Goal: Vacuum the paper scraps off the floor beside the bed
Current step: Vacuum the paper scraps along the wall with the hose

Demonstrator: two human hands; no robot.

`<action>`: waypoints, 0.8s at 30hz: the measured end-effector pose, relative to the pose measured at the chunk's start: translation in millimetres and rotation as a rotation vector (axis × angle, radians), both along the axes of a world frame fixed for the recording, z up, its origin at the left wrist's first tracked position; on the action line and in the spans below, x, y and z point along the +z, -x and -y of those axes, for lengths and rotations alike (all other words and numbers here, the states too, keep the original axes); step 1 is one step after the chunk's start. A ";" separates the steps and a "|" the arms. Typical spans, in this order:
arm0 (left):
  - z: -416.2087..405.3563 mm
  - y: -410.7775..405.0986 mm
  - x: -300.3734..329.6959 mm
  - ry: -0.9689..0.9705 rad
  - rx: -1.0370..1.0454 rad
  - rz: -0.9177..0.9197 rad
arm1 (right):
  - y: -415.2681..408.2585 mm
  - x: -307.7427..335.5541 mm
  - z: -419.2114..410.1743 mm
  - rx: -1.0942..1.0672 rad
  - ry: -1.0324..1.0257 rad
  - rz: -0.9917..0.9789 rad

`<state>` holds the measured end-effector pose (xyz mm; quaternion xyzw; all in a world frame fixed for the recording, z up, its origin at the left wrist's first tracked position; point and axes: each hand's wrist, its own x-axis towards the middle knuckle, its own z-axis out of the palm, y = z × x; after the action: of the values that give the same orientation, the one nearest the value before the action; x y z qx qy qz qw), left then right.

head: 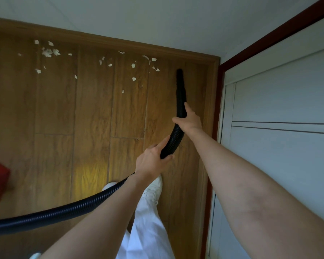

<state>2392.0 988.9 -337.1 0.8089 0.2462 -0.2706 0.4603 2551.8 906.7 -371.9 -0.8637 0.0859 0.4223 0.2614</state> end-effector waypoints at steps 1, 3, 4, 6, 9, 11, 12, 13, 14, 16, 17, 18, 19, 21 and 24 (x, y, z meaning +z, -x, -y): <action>-2.0 7.5 -0.2 0.011 0.041 0.002 | 4.4 -0.7 -7.6 0.035 -0.001 -0.004; -9.1 23.2 -1.2 0.022 0.131 0.004 | 13.2 -3.6 -27.3 0.086 -0.023 -0.015; -13.7 30.9 -1.9 0.020 0.177 0.007 | 18.1 -5.1 -38.5 0.100 -0.044 -0.021; -24.0 44.5 -2.9 0.011 0.257 0.010 | 27.9 -8.7 -61.0 0.125 -0.089 -0.023; -39.4 61.7 -4.3 -0.003 0.341 0.009 | 43.0 -13.9 -90.8 0.172 -0.117 -0.012; -48.1 70.1 -5.4 -0.007 0.367 0.010 | 51.1 -15.9 -104.5 0.190 -0.131 -0.015; -51.6 73.0 -5.7 -0.002 0.373 0.007 | 53.9 -16.4 -108.8 0.198 -0.135 -0.016; -54.5 74.9 -5.9 0.007 0.376 0.002 | 55.7 -16.6 -111.2 0.206 -0.136 -0.012; -56.4 75.9 -6.0 0.016 0.374 -0.003 | 56.4 -16.5 -111.9 0.209 -0.132 -0.008; -57.7 74.4 -5.5 0.030 0.354 -0.005 | 54.4 -15.1 -107.8 0.199 -0.120 0.002; -57.0 71.8 -5.3 0.031 0.336 0.002 | 51.8 -14.0 -103.7 0.187 -0.112 0.007; -55.5 68.1 -5.7 0.027 0.312 0.010 | 48.1 -12.6 -98.5 0.171 -0.103 0.013; -53.8 63.2 -6.3 0.019 0.285 0.018 | 43.7 -11.3 -92.7 0.151 -0.091 0.019; -50.0 51.3 -8.8 -0.004 0.222 0.030 | 33.6 -9.0 -78.8 0.110 -0.062 0.025; -44.5 34.1 -15.0 -0.011 0.139 0.048 | 19.0 -7.6 -58.1 0.067 -0.017 0.023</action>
<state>2357.8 1033.4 -352.1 0.7985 0.2922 -0.2170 0.4795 2532.8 964.8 -379.5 -0.8685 0.0503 0.4216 0.2556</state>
